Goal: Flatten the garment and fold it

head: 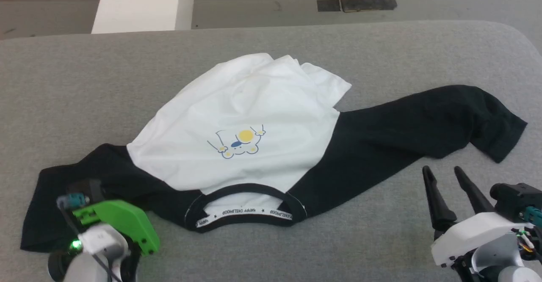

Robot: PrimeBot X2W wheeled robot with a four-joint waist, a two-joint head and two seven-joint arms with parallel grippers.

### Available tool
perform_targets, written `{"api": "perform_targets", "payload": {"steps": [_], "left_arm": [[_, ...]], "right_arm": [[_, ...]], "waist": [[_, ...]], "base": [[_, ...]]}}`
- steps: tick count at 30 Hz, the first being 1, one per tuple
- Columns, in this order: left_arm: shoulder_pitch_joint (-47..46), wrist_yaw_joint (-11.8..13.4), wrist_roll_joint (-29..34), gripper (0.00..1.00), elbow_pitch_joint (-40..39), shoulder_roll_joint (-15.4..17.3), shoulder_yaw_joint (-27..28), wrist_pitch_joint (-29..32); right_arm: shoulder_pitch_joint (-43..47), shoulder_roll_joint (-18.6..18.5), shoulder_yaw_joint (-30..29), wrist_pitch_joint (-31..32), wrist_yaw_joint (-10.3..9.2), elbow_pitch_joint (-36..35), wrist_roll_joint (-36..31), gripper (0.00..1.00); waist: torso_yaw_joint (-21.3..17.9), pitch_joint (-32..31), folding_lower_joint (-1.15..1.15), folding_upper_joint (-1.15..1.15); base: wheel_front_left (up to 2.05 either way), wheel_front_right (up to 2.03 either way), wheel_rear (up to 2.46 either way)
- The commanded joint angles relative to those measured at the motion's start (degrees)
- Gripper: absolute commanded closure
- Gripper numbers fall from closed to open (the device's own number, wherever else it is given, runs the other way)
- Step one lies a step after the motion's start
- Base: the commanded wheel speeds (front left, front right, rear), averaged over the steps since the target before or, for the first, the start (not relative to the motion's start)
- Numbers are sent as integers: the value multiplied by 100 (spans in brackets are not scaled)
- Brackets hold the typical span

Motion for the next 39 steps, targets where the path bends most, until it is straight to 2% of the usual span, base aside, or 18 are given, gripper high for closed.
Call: {"api": "perform_targets", "payload": {"steps": [1, 6, 13, 24, 25, 26, 27, 34, 39], "left_arm": [[393, 25, -17, 100, -226, -139, -42, -187], [634, 4, -46, 100, -539, -218, -89, -332], [567, -16, -44, 100, -658, -273, -218, -367], [369, -71, -91, 100, -572, -352, -395, -407], [359, -76, -96, 100, -555, -354, -406, -412], [352, -76, -95, 100, -541, -353, -412, -420], [345, -76, -97, 100, -524, -352, -417, -428], [441, -153, -146, 100, -524, -316, -413, -589], [597, -298, -254, 100, -952, -204, -309, -790]], "right_arm": [[42, 4, 148, 131, -9, -9, 216, 0], [-9, 4, 316, 683, -9, 307, 357, 0], [-504, 4, 114, 1511, -9, 991, 710, 0], [-1362, 4, -24, 2209, -9, 1852, 581, 0], [-1414, 4, -18, 2219, -9, 1896, 569, 53], [-1446, 4, -1, 2227, -9, 1925, 549, 64], [-1476, 4, 14, 2185, -9, 1934, 553, 100], [-1181, 4, -17, 1636, -9, 1664, 546, 100], [-643, 4, -109, 1448, -9, 829, 386, 100]], "waist": [[169, -100, 0, 63], [354, -94, 0, 63], [544, 65, 0, 63], [699, 321, 0, 63], [707, 332, 0, 63], [713, 335, 0, 63], [715, 335, 0, 63], [642, 63, 0, 63], [519, -278, 0, 63]], "base": [[0, 0, 0], [0, 0, 0], [0, 0, 0], [0, 0, 0], [0, 0, 0], [0, 0, 0], [0, 0, 0], [0, 0, 0], [0, 0, 0]]}}
